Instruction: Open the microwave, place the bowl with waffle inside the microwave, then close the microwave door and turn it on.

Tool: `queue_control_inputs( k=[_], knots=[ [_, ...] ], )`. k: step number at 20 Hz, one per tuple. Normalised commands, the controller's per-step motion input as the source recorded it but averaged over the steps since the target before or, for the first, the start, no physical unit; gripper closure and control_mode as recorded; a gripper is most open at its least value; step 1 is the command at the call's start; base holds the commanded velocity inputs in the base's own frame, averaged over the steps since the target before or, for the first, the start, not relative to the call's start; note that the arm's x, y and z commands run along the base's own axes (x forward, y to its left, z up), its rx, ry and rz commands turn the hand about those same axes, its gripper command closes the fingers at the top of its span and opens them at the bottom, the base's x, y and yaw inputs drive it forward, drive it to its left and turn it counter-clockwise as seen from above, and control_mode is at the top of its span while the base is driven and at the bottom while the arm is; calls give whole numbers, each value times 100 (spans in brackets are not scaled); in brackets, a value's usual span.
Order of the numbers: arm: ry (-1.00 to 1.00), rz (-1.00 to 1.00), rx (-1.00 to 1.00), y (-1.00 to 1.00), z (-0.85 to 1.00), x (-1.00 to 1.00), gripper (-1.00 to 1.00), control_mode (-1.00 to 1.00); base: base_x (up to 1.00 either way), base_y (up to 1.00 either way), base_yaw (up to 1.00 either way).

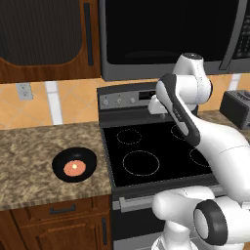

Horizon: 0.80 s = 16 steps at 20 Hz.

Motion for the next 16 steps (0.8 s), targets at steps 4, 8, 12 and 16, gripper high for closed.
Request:
queue_control_inputs(
  k=[4,8,12,16],
  knots=[
    [-8,0,6,-41,0,-11,-100,-100,0,0,0],
    [-8,-10,36,-81,8,-48,-100,-100,0,0,0],
    [1,-26,55,-72,1,-40,-100,-100,0,0,0],
    [3,-33,51,-58,3,-23,-100,-100,0,0,0]
  ],
)
